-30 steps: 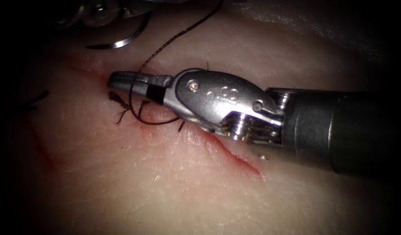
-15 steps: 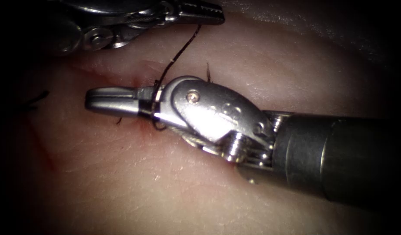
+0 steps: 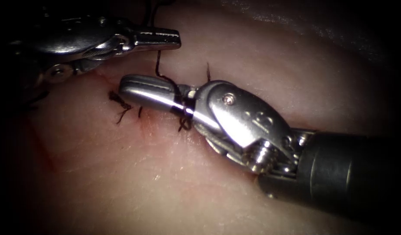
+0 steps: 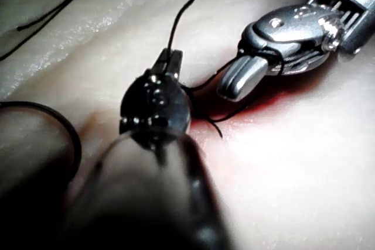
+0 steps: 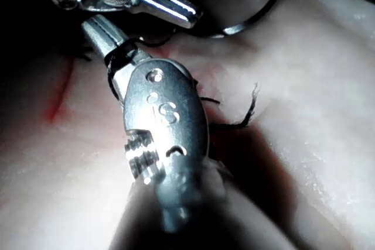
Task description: Wound Closure
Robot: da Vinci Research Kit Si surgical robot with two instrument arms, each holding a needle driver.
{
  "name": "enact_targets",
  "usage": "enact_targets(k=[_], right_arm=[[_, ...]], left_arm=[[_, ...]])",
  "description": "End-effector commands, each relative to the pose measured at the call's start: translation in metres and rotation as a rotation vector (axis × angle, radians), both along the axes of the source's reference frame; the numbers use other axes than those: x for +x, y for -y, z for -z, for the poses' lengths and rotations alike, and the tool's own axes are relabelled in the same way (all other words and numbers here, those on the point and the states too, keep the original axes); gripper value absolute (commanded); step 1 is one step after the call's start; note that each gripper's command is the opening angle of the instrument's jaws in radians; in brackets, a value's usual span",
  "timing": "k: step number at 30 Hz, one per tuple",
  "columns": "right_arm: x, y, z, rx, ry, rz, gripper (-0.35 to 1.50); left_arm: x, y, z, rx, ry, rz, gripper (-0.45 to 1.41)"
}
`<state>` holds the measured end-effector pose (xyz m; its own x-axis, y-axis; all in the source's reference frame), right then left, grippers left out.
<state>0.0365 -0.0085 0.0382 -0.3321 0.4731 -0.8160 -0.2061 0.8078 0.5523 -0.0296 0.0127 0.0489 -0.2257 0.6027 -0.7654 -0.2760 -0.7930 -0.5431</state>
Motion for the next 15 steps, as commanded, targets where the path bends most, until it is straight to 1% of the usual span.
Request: enact_targets(k=[1, 6, 10, 14, 15], right_arm=[[0.0006, -0.0002, -0.0004, 0.009, 0.004, -0.015, -0.35], [-0.0006, -0.0007, -0.0007, 0.072, 0.040, -0.114, -0.35], [-0.0016, -0.0012, -0.0009, 0.147, 0.063, -0.177, -0.35], [-0.0025, -0.0015, -0.0012, 0.236, 0.067, -0.247, -0.35], [-0.0027, -0.0015, -0.0012, 0.249, 0.083, -0.269, -0.35]], left_arm=[[-0.0007, 0.0002, -0.0006, -0.002, 0.013, 0.012, -0.45], [-0.0011, 0.0016, 0.0000, -0.012, 0.033, 0.044, -0.45], [-0.0010, 0.0033, 0.0003, -0.020, 0.027, 0.059, -0.45], [-0.0003, 0.0059, 0.0001, -0.028, 0.026, 0.062, -0.45], [0.0000, 0.0067, -0.0001, -0.029, 0.023, 0.066, -0.45]])
